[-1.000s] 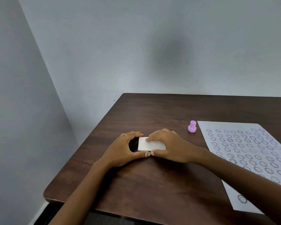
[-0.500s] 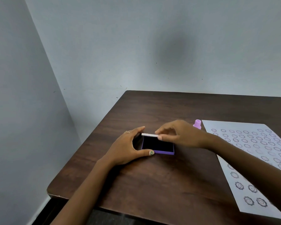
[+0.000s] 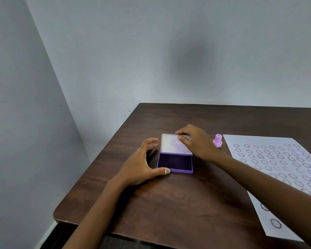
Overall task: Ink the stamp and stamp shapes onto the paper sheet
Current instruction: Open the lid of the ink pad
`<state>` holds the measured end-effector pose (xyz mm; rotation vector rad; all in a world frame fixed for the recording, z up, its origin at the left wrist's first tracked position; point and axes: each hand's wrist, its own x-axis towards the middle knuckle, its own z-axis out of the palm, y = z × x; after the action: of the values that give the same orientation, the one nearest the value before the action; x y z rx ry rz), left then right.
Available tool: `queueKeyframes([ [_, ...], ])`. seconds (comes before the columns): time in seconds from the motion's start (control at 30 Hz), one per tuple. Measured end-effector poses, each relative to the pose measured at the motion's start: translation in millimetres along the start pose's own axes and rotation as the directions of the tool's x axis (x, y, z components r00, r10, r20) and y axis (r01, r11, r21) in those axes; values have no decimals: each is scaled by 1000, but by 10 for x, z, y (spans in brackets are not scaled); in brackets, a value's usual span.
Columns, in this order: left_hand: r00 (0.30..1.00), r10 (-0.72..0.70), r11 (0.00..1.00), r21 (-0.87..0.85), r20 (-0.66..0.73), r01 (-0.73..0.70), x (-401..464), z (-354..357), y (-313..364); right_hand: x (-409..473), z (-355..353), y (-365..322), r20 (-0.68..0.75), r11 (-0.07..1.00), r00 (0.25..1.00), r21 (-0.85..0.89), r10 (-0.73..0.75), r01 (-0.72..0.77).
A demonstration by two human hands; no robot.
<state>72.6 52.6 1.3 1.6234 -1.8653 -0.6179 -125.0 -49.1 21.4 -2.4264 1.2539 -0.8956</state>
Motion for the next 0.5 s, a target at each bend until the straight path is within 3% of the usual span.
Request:
queueKeyframes([
  [0.5, 998, 54, 996, 68, -18, -52, -1, 15, -58, 21, 135, 40, 50, 997, 999, -80, 19, -15],
])
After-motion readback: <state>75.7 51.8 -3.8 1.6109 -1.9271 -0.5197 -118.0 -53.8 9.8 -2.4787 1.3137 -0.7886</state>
